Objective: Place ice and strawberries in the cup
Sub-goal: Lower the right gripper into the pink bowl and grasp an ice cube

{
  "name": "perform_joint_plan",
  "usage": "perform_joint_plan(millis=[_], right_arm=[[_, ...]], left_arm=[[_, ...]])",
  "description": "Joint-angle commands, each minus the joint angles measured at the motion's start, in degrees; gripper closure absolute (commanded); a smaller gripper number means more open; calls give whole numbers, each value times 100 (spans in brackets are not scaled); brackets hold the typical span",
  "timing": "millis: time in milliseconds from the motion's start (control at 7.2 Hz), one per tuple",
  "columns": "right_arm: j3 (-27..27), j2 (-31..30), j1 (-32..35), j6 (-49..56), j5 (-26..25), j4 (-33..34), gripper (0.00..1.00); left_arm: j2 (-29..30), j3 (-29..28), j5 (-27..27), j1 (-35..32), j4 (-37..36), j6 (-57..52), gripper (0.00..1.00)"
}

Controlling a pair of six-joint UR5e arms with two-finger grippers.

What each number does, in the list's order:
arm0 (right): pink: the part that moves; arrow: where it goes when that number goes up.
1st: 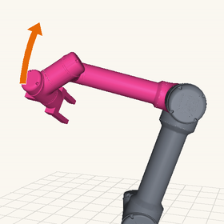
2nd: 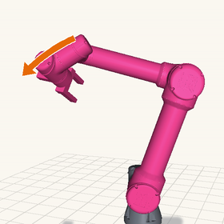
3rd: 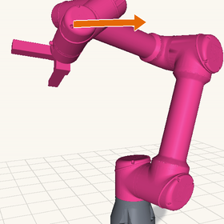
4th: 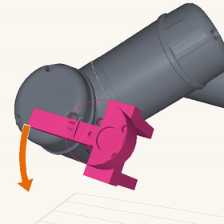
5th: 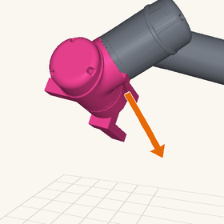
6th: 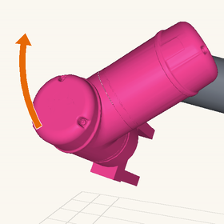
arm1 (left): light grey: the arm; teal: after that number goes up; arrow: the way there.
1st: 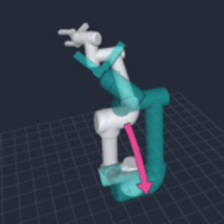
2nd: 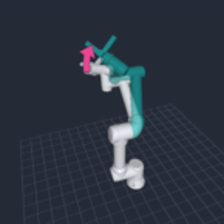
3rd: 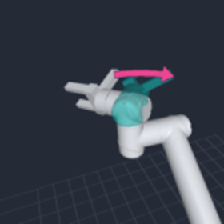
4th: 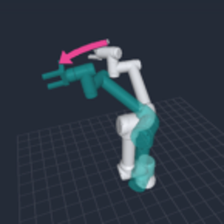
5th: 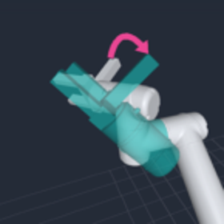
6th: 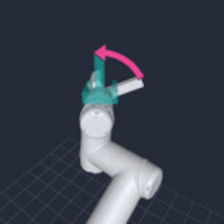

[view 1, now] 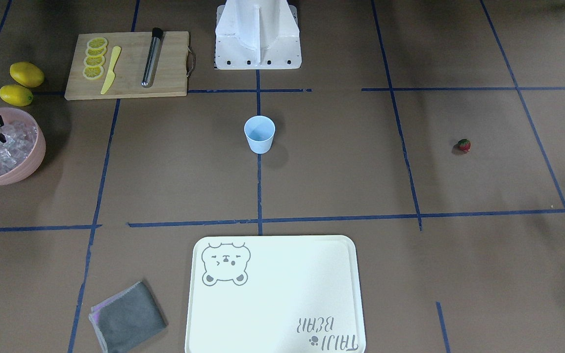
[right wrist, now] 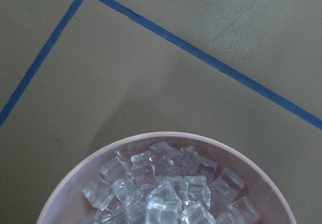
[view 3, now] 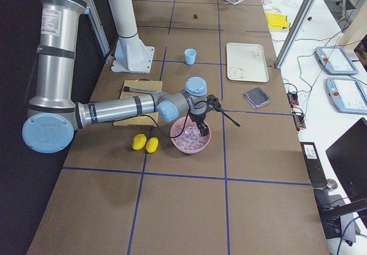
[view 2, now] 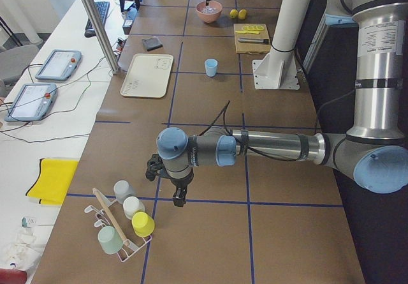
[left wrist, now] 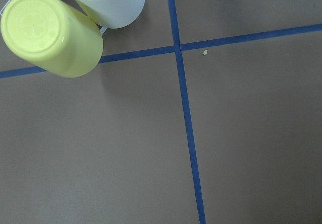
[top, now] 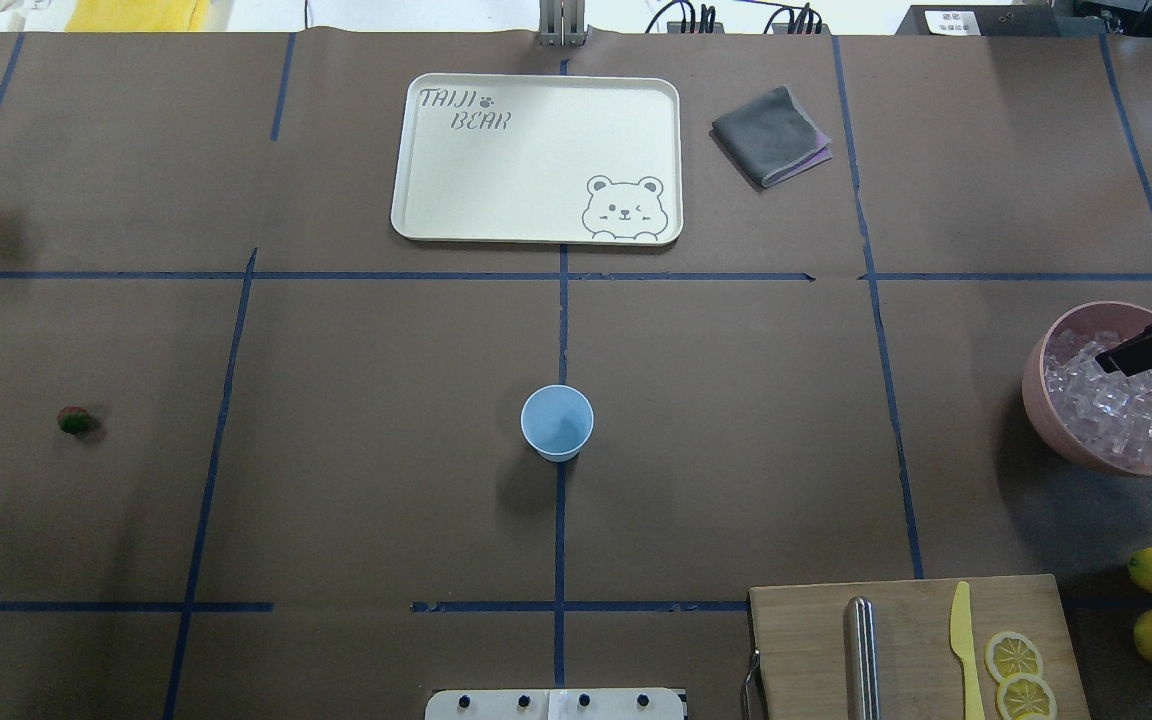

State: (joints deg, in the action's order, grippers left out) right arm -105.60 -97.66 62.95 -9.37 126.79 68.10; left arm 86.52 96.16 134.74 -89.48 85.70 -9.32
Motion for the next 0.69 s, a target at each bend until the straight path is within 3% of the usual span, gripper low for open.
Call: perform_joint_plan(millis=[0, 278, 555], right_arm=[[40, 89, -212, -179, -92, 2, 2], [66, 98, -449, -179, -469, 11, 2], [206, 107, -459, -144, -453, 2, 6]], left_arm=[[-4, -1, 0, 1, 0, 0, 0], [-21, -1, 0, 1, 0, 0, 0], [-30, -1, 0, 1, 0, 0, 0]])
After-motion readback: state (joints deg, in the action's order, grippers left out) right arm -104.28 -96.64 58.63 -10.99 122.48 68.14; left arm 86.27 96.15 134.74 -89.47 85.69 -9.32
